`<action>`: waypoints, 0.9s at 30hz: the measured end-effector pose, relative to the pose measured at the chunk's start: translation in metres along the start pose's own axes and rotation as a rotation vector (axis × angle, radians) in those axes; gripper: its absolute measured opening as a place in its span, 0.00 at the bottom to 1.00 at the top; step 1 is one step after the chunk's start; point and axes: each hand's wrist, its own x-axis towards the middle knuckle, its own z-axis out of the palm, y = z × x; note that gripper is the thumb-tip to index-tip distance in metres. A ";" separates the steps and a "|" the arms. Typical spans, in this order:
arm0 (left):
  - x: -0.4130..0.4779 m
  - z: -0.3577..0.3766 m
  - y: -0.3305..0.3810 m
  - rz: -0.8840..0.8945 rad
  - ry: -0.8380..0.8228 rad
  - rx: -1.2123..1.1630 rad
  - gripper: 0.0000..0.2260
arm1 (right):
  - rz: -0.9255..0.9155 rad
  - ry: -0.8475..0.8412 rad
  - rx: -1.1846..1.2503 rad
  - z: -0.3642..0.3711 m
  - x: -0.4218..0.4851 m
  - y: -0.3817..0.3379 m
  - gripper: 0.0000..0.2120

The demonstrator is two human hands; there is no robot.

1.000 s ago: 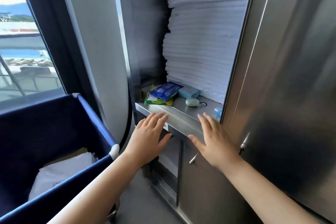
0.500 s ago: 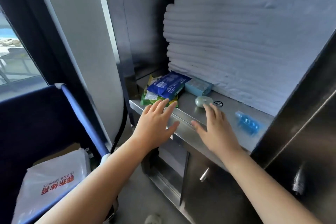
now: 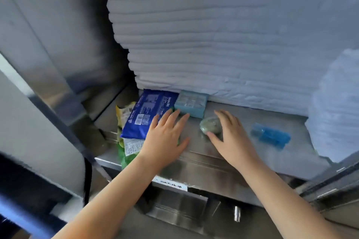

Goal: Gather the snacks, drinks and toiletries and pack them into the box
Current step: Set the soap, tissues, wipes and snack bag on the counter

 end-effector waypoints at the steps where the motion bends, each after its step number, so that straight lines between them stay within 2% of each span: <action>1: 0.004 0.002 0.001 0.033 0.002 -0.021 0.27 | 0.011 0.003 0.011 0.002 0.000 0.000 0.28; 8: 0.022 0.015 0.020 0.186 0.119 -0.163 0.20 | 0.048 -0.037 -0.011 0.003 -0.003 0.009 0.24; 14: 0.031 0.021 0.034 0.210 0.203 -0.161 0.20 | 0.053 -0.013 -0.075 -0.004 -0.007 0.015 0.23; 22: 0.043 0.021 0.050 0.228 0.244 -0.106 0.21 | 0.029 0.037 -0.128 -0.011 -0.006 0.029 0.20; 27: 0.050 0.021 0.055 0.269 0.204 -0.123 0.22 | 0.032 0.050 -0.097 -0.010 -0.005 0.032 0.19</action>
